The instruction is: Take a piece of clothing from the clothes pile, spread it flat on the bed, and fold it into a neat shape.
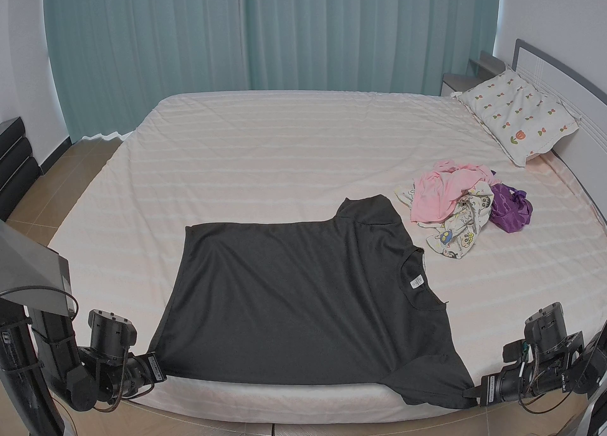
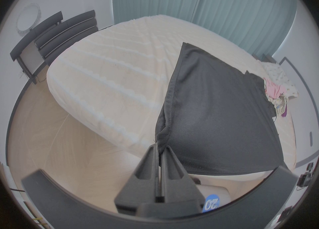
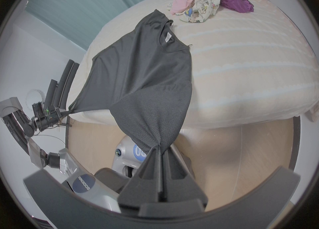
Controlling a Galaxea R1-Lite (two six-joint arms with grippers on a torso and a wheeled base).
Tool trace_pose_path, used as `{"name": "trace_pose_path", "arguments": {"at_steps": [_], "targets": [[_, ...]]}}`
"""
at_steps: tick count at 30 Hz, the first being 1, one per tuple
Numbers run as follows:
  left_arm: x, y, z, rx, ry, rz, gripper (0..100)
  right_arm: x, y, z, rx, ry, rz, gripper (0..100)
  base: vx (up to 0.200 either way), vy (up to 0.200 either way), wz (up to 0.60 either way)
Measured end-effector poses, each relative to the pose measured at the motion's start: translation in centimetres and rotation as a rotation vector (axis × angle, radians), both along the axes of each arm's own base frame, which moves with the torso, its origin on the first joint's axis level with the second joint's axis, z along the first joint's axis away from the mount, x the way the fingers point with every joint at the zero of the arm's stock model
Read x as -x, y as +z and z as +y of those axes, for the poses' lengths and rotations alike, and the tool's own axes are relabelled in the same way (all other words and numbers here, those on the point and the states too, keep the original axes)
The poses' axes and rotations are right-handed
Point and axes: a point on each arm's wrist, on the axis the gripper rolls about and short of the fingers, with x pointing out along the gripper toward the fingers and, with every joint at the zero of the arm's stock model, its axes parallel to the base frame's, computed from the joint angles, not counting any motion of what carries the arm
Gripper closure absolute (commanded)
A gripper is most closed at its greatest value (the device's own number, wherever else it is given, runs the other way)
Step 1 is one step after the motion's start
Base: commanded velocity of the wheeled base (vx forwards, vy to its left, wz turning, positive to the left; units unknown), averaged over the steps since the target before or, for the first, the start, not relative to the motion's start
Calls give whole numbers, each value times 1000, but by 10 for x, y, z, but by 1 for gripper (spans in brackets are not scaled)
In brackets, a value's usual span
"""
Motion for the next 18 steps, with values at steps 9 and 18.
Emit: {"name": "trace_pose_path", "arguments": {"at_steps": [9, 18], "targets": [[15, -2, 2, -41, -27, 137, 100, 8, 1, -2, 41, 48, 24, 100, 0, 0, 0], [24, 4, -3, -50, -62, 170, 100, 7, 2, -3, 45, 49, 11, 100, 0, 0, 0]]}}
